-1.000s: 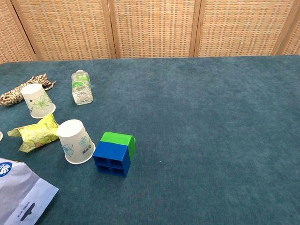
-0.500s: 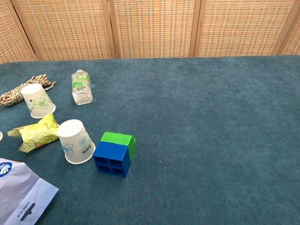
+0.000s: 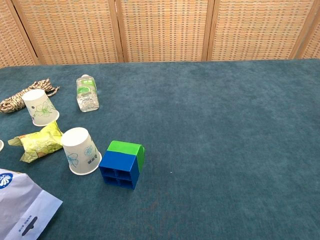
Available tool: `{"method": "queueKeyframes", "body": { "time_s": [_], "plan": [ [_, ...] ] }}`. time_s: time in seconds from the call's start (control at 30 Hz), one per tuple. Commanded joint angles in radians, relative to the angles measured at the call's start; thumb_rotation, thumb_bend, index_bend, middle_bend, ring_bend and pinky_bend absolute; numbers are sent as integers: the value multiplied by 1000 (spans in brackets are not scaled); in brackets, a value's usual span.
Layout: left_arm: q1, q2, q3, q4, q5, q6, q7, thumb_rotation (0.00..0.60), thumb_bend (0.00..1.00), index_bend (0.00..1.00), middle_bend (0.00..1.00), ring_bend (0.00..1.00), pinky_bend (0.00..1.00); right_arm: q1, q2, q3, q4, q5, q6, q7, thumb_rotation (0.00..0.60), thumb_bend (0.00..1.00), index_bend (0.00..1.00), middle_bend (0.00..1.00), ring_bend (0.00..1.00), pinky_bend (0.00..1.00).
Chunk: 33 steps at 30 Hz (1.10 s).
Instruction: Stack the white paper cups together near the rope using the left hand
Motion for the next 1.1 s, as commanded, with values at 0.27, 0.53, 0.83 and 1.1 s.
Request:
{"method": "queueKeyframes", "body": {
  "time_s": [0.27,0.53,0.83,1.1],
  "plan": [
    [8,-15,4,7,24,33,-17,600,220,470,0,0,0,0,-1,-1,-1,0,-1,-2,600,0,0,0,0,0],
    [10,15,-15,-23,35,53,-55,600,220,471,0,0,0,0,0,0,-1,3,-2,-2,600,0,0,0,0,0],
    [-14,99,-79,-93,54,71,-114,600,220,470,0,0,0,2,-2,0,0,6,-8,-1,600,0,0,0,0,0],
    [-66,129,-122,-127,29,73,-64,600,220,471,0,0,0,4,0,5,7,18,-16,16,600,0,0,0,0,0]
  ]
}}
